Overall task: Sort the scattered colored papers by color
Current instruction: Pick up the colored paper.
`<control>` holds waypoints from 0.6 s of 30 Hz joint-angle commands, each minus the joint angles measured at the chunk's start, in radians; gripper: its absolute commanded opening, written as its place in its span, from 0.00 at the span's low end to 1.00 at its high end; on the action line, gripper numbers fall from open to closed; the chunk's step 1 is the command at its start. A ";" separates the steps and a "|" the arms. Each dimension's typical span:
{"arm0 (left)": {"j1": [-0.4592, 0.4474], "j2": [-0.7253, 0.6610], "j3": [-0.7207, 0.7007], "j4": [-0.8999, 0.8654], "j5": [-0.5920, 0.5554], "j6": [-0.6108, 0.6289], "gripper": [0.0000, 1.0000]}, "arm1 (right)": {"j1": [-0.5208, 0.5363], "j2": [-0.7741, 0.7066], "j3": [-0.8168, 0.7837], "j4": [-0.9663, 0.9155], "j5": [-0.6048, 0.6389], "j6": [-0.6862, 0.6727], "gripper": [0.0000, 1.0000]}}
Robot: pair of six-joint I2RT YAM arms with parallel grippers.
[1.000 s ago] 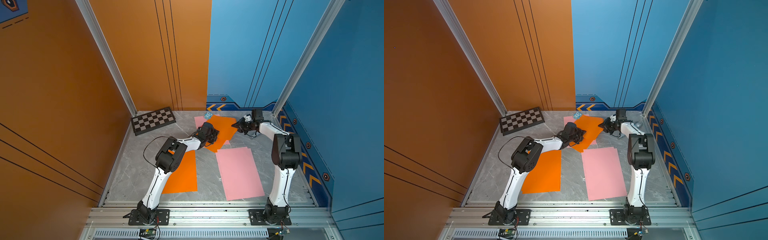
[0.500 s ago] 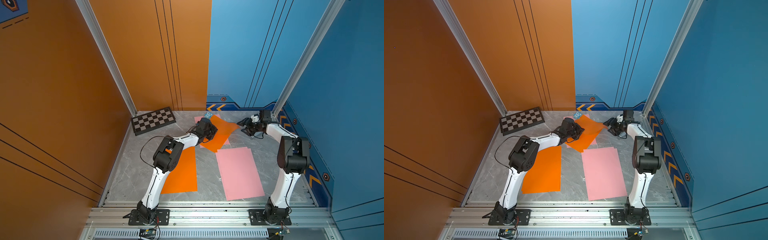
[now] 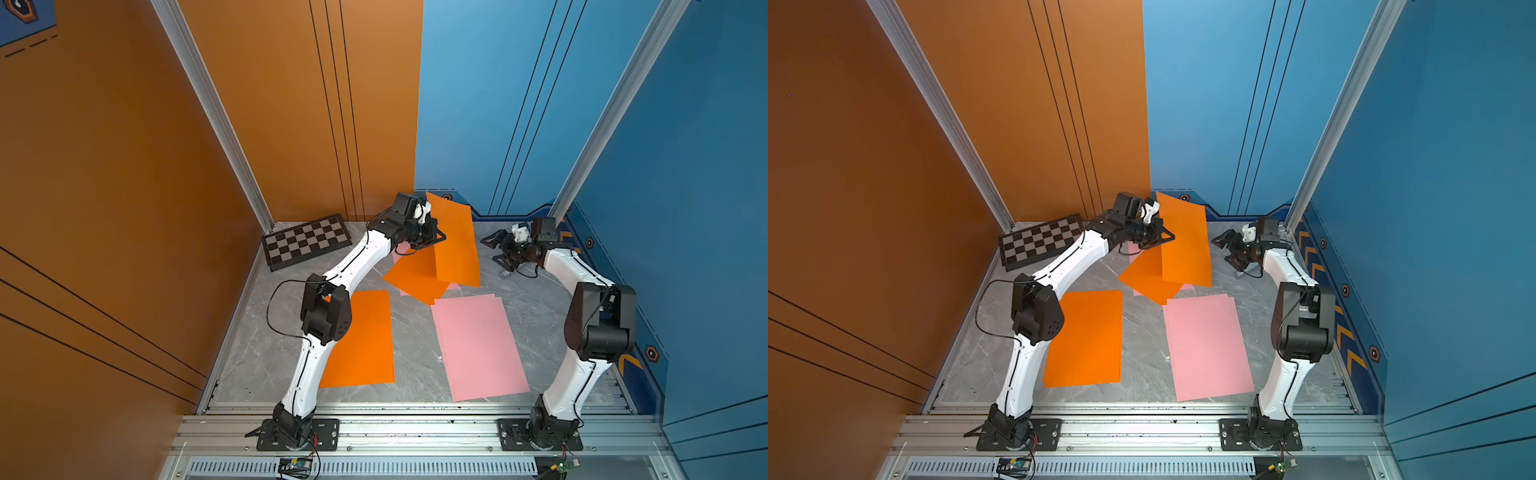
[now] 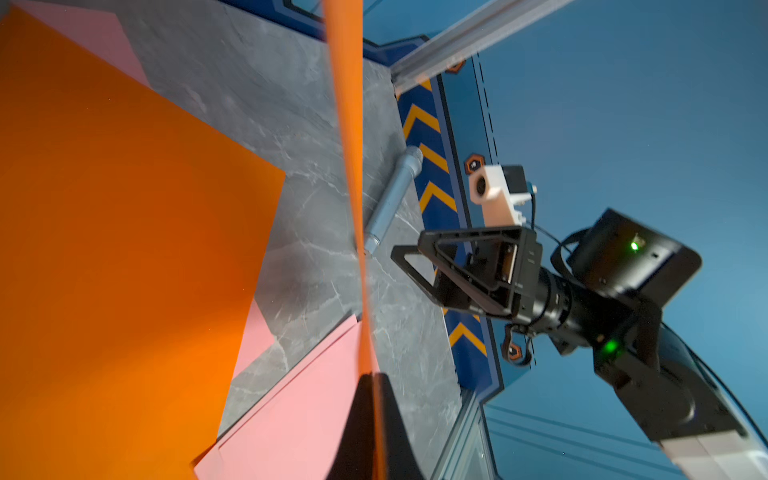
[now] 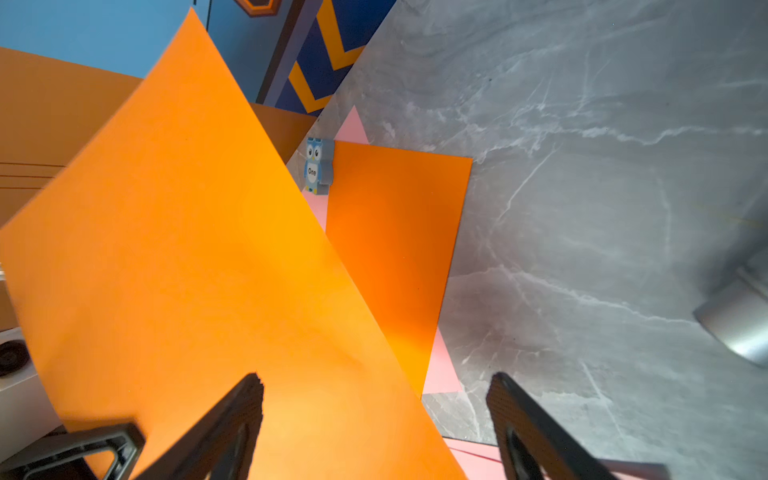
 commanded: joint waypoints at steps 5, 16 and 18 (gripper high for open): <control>-0.005 -0.146 -0.010 -0.343 0.070 0.449 0.00 | 0.013 -0.088 -0.126 0.339 -0.161 0.122 0.92; -0.047 -0.308 -0.027 -0.502 -0.126 0.679 0.00 | 0.113 -0.108 -0.335 1.013 -0.272 0.335 0.93; -0.066 -0.333 -0.038 -0.504 -0.155 0.712 0.00 | 0.137 -0.098 -0.353 1.198 -0.292 0.421 0.93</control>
